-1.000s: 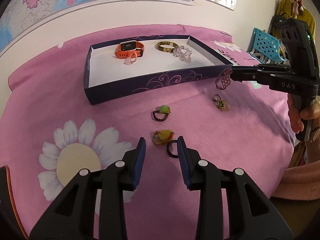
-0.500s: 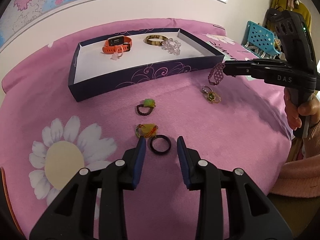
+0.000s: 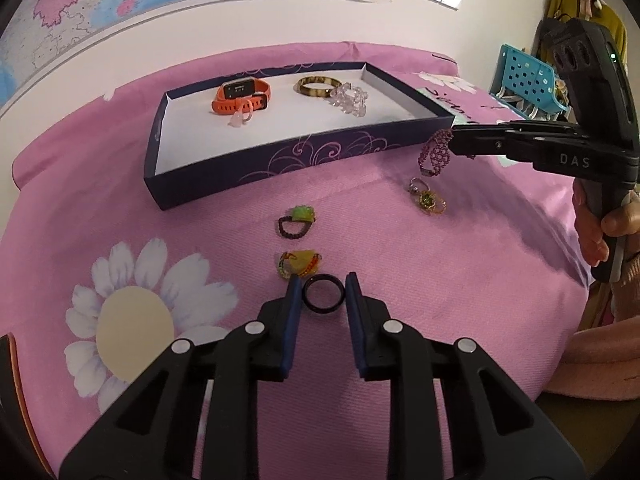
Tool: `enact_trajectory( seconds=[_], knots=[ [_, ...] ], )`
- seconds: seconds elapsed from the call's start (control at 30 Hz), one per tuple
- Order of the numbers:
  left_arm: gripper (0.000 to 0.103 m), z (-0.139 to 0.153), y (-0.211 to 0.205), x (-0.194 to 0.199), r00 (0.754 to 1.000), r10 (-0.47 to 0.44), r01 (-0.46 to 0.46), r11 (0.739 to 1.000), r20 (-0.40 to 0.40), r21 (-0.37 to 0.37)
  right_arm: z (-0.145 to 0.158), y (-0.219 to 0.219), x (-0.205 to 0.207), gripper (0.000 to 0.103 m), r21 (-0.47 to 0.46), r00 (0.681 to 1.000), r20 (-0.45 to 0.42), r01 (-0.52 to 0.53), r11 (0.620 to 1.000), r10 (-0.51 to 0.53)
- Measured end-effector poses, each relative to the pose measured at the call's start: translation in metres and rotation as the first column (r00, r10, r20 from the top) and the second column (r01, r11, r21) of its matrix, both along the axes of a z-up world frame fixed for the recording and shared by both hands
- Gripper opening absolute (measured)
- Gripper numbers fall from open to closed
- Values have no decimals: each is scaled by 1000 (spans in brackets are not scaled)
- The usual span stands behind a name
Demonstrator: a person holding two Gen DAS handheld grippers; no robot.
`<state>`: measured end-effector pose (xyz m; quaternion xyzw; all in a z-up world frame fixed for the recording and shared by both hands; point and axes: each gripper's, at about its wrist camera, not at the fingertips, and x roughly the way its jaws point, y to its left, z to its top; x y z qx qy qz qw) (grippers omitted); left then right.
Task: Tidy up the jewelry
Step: 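Grasp the black ring with the left gripper and lift it, then carry the black ring and beaded bracelet with both grippers over the box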
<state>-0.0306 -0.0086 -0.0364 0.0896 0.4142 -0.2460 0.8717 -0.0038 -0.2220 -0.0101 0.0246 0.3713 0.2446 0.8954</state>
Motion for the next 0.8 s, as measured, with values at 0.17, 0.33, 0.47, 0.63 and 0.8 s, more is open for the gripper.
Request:
enact_trajectory(
  seconds=[0.17,0.33,0.47,0.63,0.8],
  knots=[
    [22,11,4,-1,1000,-12,13,999,18,-34,5,0,2,10,3,1000,14,-1,1000,1],
    [22,21,8,3,1000,-11,13,998,29,-66,10,1,3,10,6,1000,31,-3,1000,3],
    [22,31,5,8,998,-16,20,998,55,-67,15,1,7,10,4,999,42,-3,1000,2],
    [22,42,2,18,996,-16,22,998,89,-63,19,2,16,10,-4,999,50,2,1000,-2],
    [22,52,1,35,993,-8,16,998,119,-62,25,3,27,10,-6,998,65,7,1000,-6]
  ],
)
